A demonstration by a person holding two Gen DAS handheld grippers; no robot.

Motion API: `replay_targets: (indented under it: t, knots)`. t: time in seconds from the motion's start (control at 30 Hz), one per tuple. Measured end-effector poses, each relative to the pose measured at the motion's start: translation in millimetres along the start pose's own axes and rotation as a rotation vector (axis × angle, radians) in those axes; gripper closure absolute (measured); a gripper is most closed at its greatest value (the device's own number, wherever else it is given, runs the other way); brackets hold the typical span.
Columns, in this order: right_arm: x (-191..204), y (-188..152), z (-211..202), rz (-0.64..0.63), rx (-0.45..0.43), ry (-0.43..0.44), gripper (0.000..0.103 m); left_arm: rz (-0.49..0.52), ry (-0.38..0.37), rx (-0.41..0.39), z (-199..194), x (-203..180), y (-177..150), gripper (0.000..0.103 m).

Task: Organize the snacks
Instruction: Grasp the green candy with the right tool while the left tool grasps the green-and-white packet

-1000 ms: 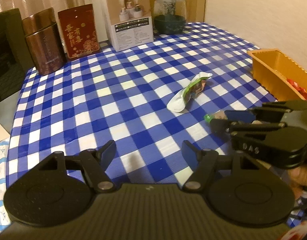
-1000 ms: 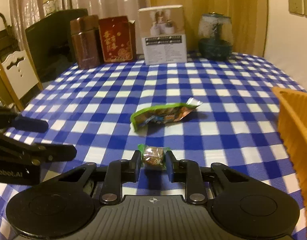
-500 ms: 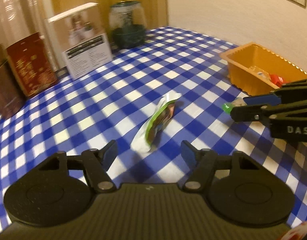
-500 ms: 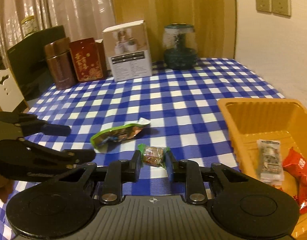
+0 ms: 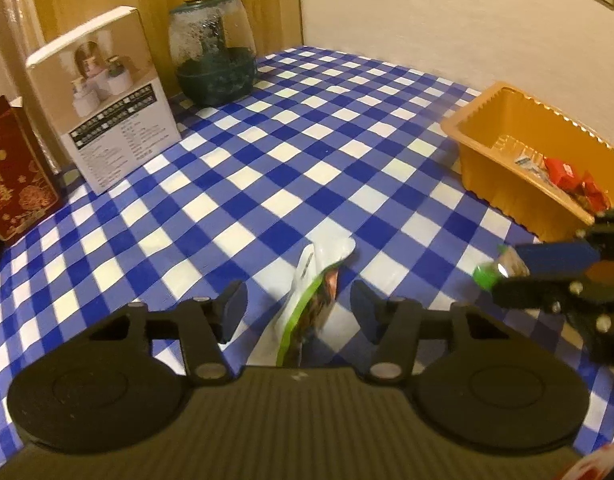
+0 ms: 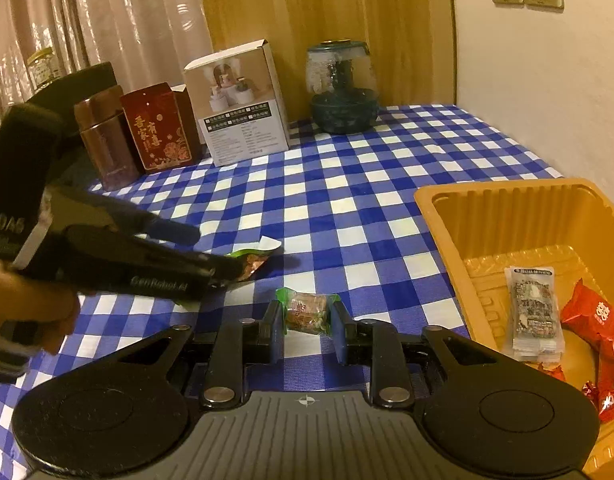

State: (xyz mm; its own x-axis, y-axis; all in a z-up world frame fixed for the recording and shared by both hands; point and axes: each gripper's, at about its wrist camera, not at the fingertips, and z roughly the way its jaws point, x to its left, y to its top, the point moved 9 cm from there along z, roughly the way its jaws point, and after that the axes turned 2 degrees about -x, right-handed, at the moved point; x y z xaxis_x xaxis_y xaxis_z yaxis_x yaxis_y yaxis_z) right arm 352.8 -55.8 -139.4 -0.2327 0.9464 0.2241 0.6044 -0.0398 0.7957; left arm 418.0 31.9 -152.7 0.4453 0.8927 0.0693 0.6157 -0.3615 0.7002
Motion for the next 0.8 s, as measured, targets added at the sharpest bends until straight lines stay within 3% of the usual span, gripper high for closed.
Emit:
replay_targets:
  t: [0.4,0.57,0.8]
  knots:
    - [-4,-1,3,0.021,0.016,-0.007,0.077,0.048,-0.039,0.131,27,-5,-8,0.067]
    - [-6,-1,2,0.023,0.013,-0.012,0.077,0.039,-0.016,0.14,24,-4,-13,0.079]
    - [-4,-3,-2,0.022,0.016,-0.014,0.077,-0.019,0.01,0.14,8,-17,-26,0.081]
